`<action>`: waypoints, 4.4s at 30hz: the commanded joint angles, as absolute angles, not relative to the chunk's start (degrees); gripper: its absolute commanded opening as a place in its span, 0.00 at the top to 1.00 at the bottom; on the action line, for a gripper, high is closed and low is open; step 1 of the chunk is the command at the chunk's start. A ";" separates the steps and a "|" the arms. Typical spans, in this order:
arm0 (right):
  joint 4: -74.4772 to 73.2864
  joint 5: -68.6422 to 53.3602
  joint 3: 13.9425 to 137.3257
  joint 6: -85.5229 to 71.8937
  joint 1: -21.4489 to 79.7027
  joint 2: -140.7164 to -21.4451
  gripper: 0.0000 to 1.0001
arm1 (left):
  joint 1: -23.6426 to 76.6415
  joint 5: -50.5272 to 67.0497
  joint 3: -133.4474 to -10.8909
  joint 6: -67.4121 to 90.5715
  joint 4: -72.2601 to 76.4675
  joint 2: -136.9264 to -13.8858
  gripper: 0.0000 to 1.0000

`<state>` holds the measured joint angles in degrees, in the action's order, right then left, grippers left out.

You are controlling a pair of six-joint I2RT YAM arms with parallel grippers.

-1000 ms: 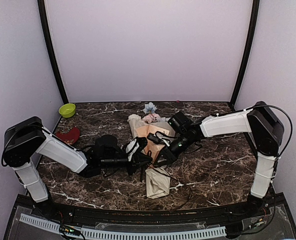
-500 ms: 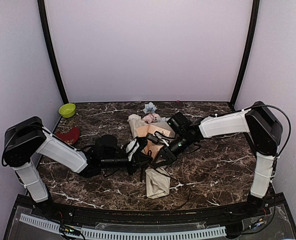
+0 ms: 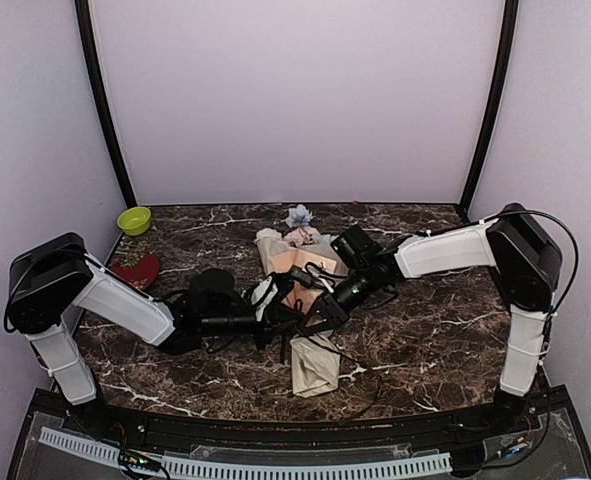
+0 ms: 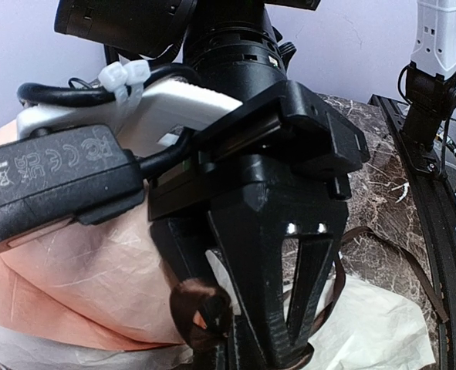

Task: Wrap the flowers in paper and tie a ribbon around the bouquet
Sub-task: Cross the half-tied ribbon over the folded bouquet, then tie the half-tied ribbon around the folded bouquet.

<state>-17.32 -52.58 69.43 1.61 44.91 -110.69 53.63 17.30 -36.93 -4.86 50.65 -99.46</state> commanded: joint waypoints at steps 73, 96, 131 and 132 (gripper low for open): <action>-9.67 -28.17 59.85 -12.27 42.01 -97.72 1.00 | 51.42 19.56 -44.58 -2.71 55.60 -108.50 0.53; -11.61 -25.73 60.91 -12.20 42.01 -97.32 1.00 | 51.42 26.05 -46.81 -1.96 56.62 -106.58 0.72; -13.14 -16.47 58.48 -18.51 39.18 -94.20 1.00 | 51.42 24.87 -52.48 0.06 50.00 -114.24 1.00; -13.72 -15.43 58.79 -18.35 39.32 -93.95 0.98 | 51.44 25.08 -52.83 0.15 49.82 -114.50 1.00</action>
<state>-11.55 -19.64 57.01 -19.73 39.33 -94.28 51.53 24.21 -50.89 -0.56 50.65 -113.56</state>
